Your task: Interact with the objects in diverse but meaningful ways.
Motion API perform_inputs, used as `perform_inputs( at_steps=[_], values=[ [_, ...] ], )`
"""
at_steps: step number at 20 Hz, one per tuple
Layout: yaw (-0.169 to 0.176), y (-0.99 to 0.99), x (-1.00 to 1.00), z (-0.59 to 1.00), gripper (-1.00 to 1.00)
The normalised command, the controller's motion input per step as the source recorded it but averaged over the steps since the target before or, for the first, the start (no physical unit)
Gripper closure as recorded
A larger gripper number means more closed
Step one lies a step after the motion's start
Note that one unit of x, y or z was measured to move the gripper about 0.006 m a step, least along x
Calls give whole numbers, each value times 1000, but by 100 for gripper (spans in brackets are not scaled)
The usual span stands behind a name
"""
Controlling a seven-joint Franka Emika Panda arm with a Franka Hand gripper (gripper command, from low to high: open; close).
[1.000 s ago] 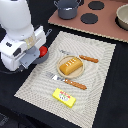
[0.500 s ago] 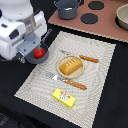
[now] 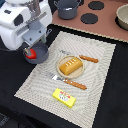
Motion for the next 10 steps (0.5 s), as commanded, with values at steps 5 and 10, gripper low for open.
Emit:
perform_inputs(
  at_steps=[5,10],
  values=[
    [57,15,785,583,-100],
    [84,0,687,311,-100]
  ],
)
